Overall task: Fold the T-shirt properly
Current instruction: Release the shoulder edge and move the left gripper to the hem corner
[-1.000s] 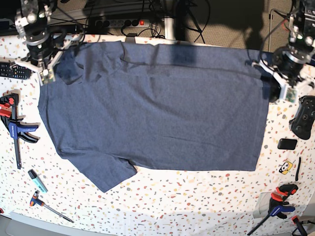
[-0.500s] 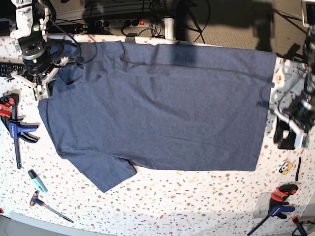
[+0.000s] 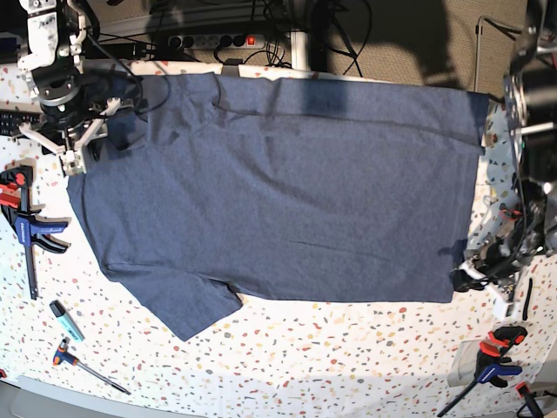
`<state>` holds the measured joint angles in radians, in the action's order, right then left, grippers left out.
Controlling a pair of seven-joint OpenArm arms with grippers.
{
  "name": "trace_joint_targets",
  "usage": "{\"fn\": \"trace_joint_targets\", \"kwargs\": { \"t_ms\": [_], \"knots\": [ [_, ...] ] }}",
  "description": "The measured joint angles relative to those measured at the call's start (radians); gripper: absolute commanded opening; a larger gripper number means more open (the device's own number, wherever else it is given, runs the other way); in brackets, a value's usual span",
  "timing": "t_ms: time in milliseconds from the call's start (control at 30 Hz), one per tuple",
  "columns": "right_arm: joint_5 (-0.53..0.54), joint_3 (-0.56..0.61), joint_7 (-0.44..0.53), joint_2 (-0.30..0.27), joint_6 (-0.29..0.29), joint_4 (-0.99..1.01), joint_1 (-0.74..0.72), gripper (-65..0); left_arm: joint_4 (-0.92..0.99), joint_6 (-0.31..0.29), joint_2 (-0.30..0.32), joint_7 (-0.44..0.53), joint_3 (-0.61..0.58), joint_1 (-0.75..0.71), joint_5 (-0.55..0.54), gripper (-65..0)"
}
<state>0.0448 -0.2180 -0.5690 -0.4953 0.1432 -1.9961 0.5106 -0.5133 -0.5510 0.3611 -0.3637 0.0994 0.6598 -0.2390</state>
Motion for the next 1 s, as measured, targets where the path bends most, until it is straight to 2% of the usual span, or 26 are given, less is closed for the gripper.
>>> {"fn": "trace_joint_targets", "kwargs": {
  "t_ms": [133, 233, 267, 467, 567, 733, 900, 1000],
  "knots": [
    [0.0, 0.0, -0.013, -0.001, 0.0, 0.0, -0.001, -45.3, 0.248, 0.004, -0.029, 0.119, -0.001, 0.125, 0.152, -42.6],
    [0.0, 0.0, -0.013, 0.0, 0.0, 0.0, -0.001, -45.3, 0.37, 0.072, -0.036, 0.225, -0.001, 0.19, 0.208, -42.6],
    [0.0, 0.0, -0.013, 0.0, 0.0, 0.0, -0.001, -45.3, 0.393, 0.076, -0.032, 0.25, -0.001, 0.204, 0.224, -42.6],
    [0.0, 0.0, -0.013, 0.0, 0.0, 0.0, -0.001, -45.3, 0.407, 0.079, -0.027, 0.26, -0.001, 0.209, 0.246, -42.6],
    [0.0, 0.0, -0.016, 0.0, 0.0, 0.0, -0.001, -45.3, 0.407, 0.127, -0.034, 0.294, -0.001, 0.196, 0.245, -42.6],
    [0.0, 0.0, -0.017, 0.0, 0.0, 0.0, -0.001, -45.3, 0.407, 0.126, -0.05, 0.326, 0.0, 0.15, 0.239, -42.6],
    [0.0, 0.0, -0.021, 0.0, 0.0, 0.0, -0.001, -45.3, 0.407, 0.125, -0.061, 0.309, 0.0, 0.152, 0.242, -42.7],
    [0.0, 0.0, -0.021, 0.0, 0.0, 0.0, -0.001, -45.3, 0.407, 0.087, -0.065, 0.286, 0.0, 0.152, 0.242, -43.5]
  ]
}}
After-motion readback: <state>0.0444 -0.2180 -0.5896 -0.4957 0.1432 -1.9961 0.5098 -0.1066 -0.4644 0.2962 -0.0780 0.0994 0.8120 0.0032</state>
